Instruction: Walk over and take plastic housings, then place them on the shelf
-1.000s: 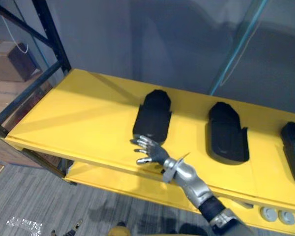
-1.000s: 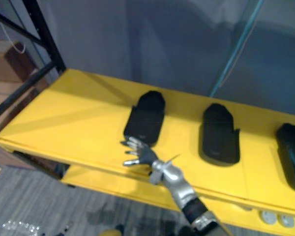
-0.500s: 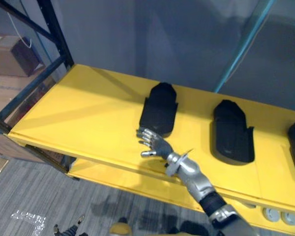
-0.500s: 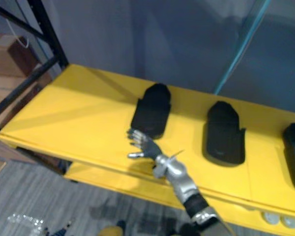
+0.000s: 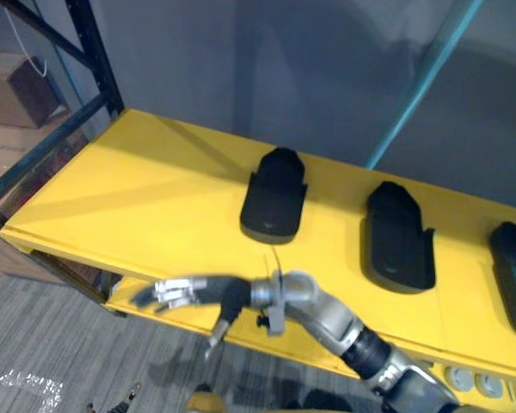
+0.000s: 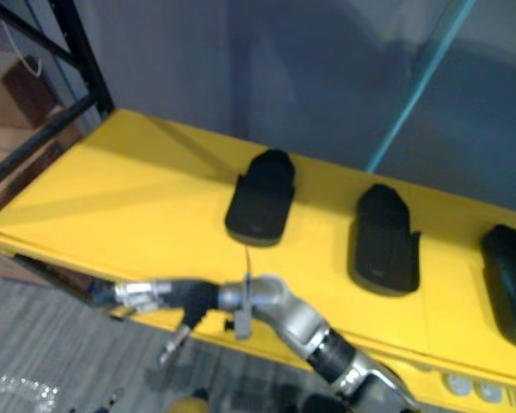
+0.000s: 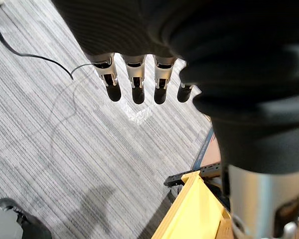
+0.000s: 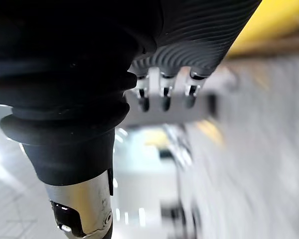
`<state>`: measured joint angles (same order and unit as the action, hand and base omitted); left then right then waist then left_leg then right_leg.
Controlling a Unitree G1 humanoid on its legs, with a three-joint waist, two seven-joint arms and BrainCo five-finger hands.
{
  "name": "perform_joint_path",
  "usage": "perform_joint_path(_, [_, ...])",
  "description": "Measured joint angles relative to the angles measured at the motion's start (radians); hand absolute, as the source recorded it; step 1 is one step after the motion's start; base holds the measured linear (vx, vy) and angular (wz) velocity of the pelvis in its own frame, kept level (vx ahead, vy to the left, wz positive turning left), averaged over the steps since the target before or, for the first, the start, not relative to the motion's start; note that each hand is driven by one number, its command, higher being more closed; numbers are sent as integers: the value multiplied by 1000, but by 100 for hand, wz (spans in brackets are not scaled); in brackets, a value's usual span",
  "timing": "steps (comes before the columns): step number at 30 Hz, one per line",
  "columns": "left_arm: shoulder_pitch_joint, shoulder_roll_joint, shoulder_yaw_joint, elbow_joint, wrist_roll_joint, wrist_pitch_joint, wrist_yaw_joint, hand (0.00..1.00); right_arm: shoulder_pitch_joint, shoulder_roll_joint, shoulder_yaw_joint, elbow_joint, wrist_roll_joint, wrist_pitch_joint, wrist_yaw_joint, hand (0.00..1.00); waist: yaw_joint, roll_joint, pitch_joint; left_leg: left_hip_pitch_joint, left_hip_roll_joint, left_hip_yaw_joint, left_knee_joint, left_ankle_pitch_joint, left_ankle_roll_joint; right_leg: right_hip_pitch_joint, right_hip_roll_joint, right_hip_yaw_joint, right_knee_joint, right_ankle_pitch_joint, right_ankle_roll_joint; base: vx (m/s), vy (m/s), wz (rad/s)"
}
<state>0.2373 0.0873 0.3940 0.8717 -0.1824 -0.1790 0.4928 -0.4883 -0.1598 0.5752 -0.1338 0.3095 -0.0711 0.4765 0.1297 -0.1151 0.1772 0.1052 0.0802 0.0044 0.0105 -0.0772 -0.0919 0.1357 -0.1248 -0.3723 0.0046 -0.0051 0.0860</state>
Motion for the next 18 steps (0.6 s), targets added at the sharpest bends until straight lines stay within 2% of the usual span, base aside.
perform_joint_path(1, [-1,4,-1,9,0,0,1,0,-8,-1,-55,-23,-93,-37,-87,0,-1,-5,-3,0,4,8,1,-1,-1,-6,4,13,0,1,-3,-21,-5,-23])
perform_joint_path(4, [-2,1,-1,15,0,-2,3,0,-10,-23,-135,-72,-171,-77,-238,0,-13,-4,-4,0,9,39,1,-1,-2,-27,9,42,1,9,-10,-26,3,-29])
perform_joint_path(5, [-3,2,-1,15,0,-3,3,0,-10,-30,-141,-80,-187,-82,-258,0,-17,-3,-3,0,9,42,1,-1,-2,-29,10,45,1,11,-11,-17,11,-18])
perform_joint_path(7, [-4,4,-2,15,-3,-15,4,0,-10,-50,-139,-94,-287,-84,-306,0,-37,1,-4,3,11,51,3,-2,-2,-29,11,53,0,14,-12,-5,8,-11])
perform_joint_path(11, [-7,4,-4,15,-4,-24,3,0,-10,-62,-131,-94,-434,-59,-313,0,-37,10,-8,1,15,61,25,-14,-3,-29,16,69,-1,16,-14,-11,4,-12])
perform_joint_path(13, [-8,4,-5,15,-5,-25,0,0,-11,-85,-117,-92,-474,-18,-292,0,-37,16,-14,1,15,60,26,-14,-3,-28,16,69,-2,18,-14,0,0,0])
perform_joint_path(15, [-8,5,-5,24,-4,-25,-8,0,-15,-127,-81,-77,-507,42,-239,0,-36,22,-27,-1,15,59,27,-14,-3,-27,16,69,-5,21,-14,0,0,0])
perform_joint_path(18, [-7,6,-5,52,-4,-24,-17,0,-34,-171,-33,-1,-510,94,-188,0,-35,29,-39,-1,15,55,26,-14,-3,-18,18,65,-16,26,-14,-9,-3,3])
